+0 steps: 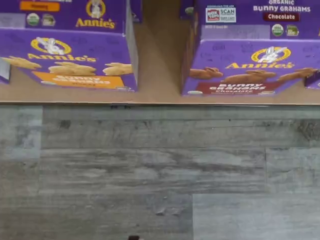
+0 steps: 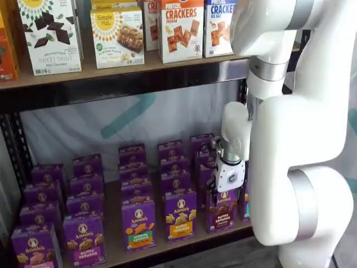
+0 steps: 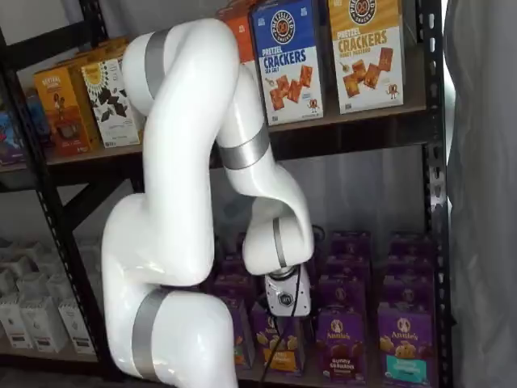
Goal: Pick up the purple box with a brown patch in the center, on the bottom shelf, the fifth box from the left
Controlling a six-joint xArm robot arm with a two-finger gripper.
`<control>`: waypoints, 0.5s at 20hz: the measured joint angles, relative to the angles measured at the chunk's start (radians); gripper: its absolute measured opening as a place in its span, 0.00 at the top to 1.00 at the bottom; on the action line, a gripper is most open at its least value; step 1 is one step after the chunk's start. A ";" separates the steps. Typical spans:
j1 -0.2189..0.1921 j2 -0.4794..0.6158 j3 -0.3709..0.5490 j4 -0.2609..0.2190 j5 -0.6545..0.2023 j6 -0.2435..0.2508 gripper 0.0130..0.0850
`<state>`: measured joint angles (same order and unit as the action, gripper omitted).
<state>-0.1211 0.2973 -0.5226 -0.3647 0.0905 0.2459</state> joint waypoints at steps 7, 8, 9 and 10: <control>-0.021 0.126 -0.092 -0.168 -0.038 0.147 0.00; -0.020 0.148 -0.111 -0.190 -0.040 0.169 0.00; -0.020 0.169 -0.129 -0.207 -0.046 0.185 0.00; -0.020 0.184 -0.142 -0.213 -0.049 0.193 0.00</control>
<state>-0.1409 0.4812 -0.6650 -0.5781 0.0414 0.4390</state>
